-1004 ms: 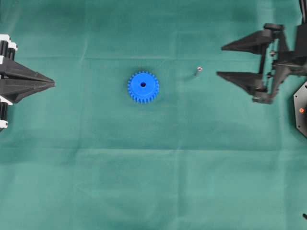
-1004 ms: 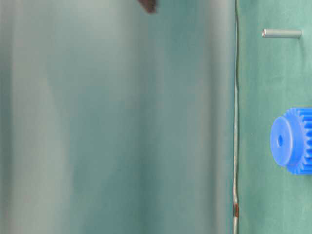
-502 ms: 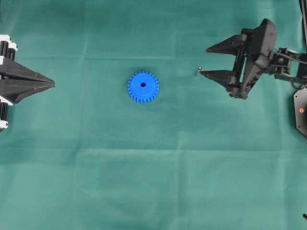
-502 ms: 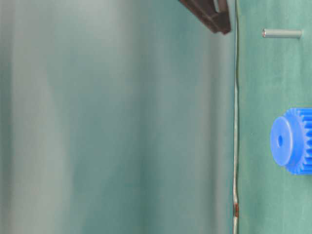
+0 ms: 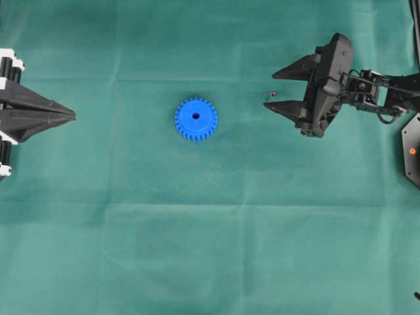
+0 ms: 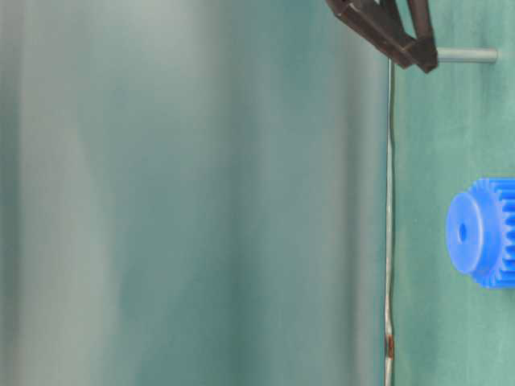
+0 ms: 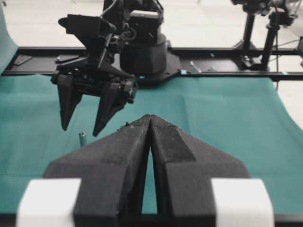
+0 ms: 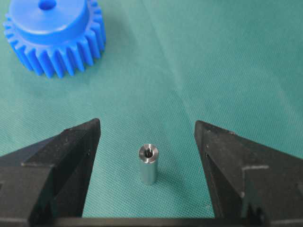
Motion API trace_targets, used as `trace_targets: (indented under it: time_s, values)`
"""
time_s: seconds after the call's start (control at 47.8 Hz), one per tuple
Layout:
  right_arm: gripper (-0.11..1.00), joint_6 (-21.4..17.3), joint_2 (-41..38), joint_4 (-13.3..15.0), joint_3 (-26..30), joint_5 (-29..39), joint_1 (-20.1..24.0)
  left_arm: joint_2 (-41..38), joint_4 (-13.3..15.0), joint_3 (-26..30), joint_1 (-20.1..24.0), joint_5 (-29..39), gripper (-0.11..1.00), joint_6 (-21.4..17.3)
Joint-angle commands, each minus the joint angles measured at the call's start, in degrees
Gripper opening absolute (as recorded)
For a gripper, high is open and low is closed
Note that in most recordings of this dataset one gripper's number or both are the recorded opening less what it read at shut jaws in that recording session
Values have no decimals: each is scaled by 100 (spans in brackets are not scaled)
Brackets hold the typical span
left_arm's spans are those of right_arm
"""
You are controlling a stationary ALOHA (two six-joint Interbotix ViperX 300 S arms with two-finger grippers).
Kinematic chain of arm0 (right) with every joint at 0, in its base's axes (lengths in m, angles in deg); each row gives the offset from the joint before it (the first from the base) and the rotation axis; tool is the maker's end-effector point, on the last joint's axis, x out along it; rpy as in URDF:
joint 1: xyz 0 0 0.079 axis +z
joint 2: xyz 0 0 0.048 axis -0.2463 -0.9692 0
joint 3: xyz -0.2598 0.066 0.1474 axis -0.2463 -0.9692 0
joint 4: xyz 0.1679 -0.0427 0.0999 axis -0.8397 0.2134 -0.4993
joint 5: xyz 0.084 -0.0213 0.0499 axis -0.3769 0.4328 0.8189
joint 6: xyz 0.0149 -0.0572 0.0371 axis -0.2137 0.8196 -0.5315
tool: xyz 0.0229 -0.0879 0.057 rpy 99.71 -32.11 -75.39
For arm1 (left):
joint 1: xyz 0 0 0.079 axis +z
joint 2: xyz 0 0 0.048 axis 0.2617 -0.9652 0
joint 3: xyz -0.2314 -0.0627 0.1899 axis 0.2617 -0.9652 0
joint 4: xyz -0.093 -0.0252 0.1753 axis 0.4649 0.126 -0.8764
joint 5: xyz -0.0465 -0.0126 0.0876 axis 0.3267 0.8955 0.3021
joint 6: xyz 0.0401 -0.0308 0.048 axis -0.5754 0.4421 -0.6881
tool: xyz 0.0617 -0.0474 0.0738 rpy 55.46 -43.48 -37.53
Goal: Insert the shaft placed at a random location into the center hole of the medium gear at another random location.
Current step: 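Lower the open right gripper around the shaft and close it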
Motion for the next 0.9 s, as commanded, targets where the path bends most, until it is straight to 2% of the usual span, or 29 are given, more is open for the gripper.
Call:
trace_targets:
  time_s: [0.0, 0.272, 0.356, 0.418, 0.544, 0.607, 0.879]
  values:
    - [80, 79, -18, -35, 105, -79, -35, -26, -18, 132, -9, -9, 0, 0]
    - [74, 79, -53, -70, 53, -70, -35, -18, -18, 132, -9, 9, 0, 0]
    - [70, 79, -53, -79, 62, -53, -35, -18, -18, 132, -9, 18, 0, 0]
    - [59, 79, -62, -70, 53, 0, -35, -18, -9, 132, -9, 18, 0, 0]
    - [23, 88, -97, -53, 62, 114, -35, -18, -9, 132, -9, 18, 0, 0]
    - [12, 97, -97, -44, 70, 123, -35, -18, -18, 132, -9, 9, 0, 0]
    - [12, 88, -97, -44, 79, 105, -35, -18, -9, 141, -9, 18, 0, 0]
